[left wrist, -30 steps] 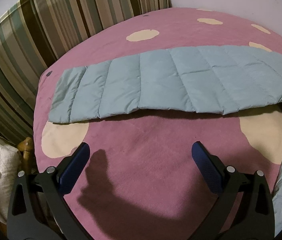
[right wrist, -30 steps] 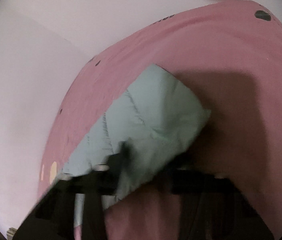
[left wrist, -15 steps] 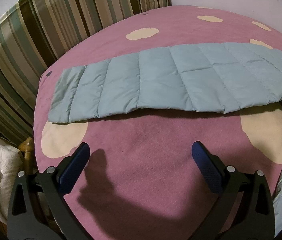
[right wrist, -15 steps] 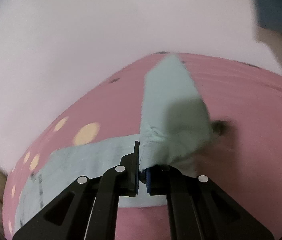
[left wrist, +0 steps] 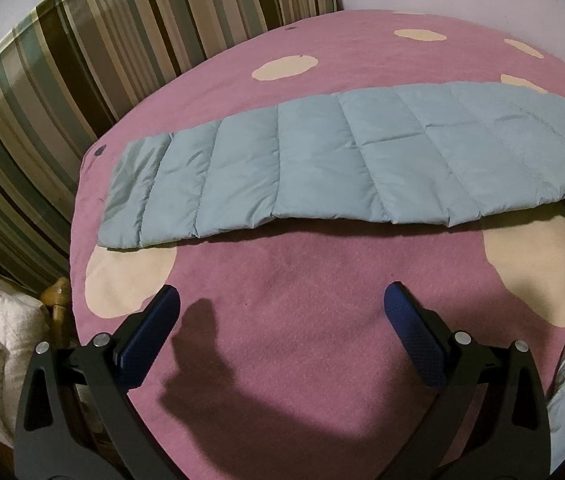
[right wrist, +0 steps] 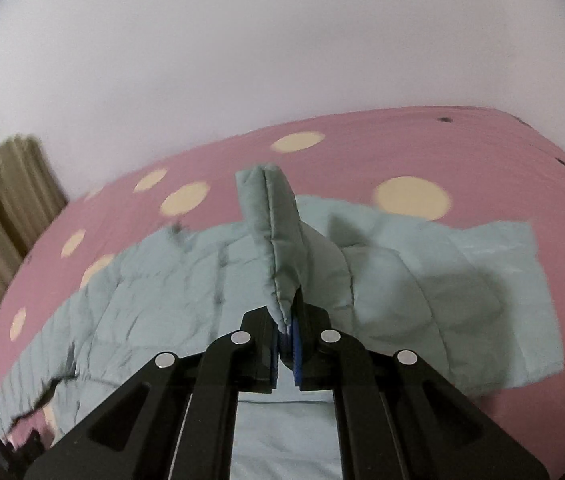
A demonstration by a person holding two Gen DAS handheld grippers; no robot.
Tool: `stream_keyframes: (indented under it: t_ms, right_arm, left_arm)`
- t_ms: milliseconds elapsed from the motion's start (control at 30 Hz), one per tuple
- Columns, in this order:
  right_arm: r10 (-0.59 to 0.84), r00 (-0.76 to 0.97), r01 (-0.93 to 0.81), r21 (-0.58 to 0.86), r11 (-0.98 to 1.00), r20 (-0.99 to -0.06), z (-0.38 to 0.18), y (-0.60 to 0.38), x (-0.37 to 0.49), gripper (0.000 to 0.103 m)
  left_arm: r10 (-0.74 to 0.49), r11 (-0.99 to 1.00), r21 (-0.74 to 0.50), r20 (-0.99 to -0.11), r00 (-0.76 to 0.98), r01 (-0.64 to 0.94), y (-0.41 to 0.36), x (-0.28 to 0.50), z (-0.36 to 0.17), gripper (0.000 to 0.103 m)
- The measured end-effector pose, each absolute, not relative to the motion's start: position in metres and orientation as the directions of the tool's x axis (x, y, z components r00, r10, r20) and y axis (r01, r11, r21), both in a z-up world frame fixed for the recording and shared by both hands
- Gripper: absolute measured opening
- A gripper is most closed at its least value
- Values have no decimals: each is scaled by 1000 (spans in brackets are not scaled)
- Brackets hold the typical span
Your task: Fold large clothes
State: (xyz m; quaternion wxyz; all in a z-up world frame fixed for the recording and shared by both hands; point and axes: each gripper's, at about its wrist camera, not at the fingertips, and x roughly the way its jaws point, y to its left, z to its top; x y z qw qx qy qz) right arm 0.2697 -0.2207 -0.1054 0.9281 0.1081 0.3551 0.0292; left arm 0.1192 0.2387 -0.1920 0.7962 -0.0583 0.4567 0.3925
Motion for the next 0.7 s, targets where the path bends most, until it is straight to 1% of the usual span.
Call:
stream_keyframes:
  t_ms: [133, 200, 700]
  right_arm:
    - [170, 707, -65, 176, 982, -687, -120, -171, 286, 4]
    - [178, 687, -92, 159, 983, -704, -126, -166, 283, 4]
    - [184, 559, -283, 23, 959, -808, -169, -60, 294, 5]
  left_arm:
    - [564, 687, 254, -777, 279, -680, 239, 119, -192, 101]
    - [563, 688, 253, -778, 279, -681, 239, 119, -192, 101]
    - [544, 691, 225, -787, 290, -686, 241, 118, -194, 101]
